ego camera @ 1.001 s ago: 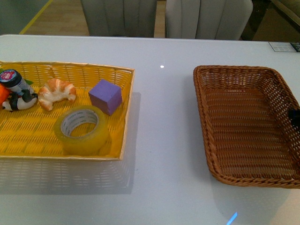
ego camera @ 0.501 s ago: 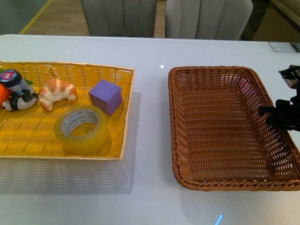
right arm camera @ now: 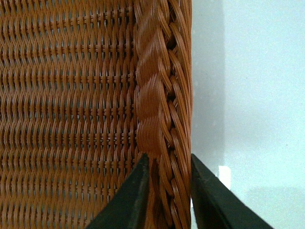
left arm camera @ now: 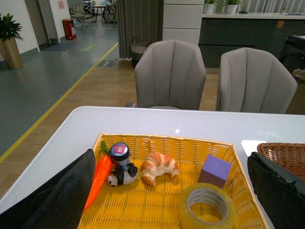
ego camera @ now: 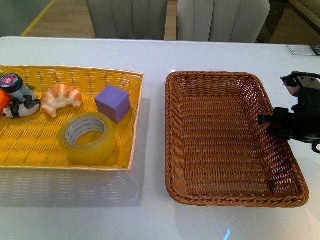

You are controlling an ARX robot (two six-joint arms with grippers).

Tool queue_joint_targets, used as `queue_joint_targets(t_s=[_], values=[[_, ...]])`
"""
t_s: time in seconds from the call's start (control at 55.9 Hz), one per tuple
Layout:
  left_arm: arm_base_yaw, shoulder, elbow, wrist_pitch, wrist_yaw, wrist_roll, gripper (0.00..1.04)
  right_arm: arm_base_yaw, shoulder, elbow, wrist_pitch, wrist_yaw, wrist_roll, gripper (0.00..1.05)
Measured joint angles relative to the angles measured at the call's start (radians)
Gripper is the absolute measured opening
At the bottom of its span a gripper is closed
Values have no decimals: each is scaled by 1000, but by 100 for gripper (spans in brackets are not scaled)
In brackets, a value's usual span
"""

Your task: Move tape to another basket

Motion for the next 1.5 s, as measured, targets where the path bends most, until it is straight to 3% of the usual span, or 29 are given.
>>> queue_joint_targets(t_s=[0.268,0.483,0.518,0.572,0.661,0.733,0.983,1.037,1.502], values=[[0,0,0,0,0,0,96,-60,-110,-67,79,6,-13,66],[0,0,0,0,0,0,96,-120,-326,-196,179,-60,-12,96],[0,0,0,0,0,0,96,-126,-330,-243,309,-47,-23,93],[0,0,0,0,0,0,96,-130,-337,-390,722,-17,-48,79],[0,0,0,0,0,0,96,-121,-375,-519,981,-15,-56,65],[0,0,0,0,0,0,96,-110,-450,-581,1062,-10,-65,53],[0,0,0,0,0,0,96,-82,-668,-753,1016,18,-71,8],[0,0,0,0,0,0,96,-58,-715,-779,998,69,-76,2],[0,0,0,0,0,0,96,-27,-1202,-911,643,81,-75,2]])
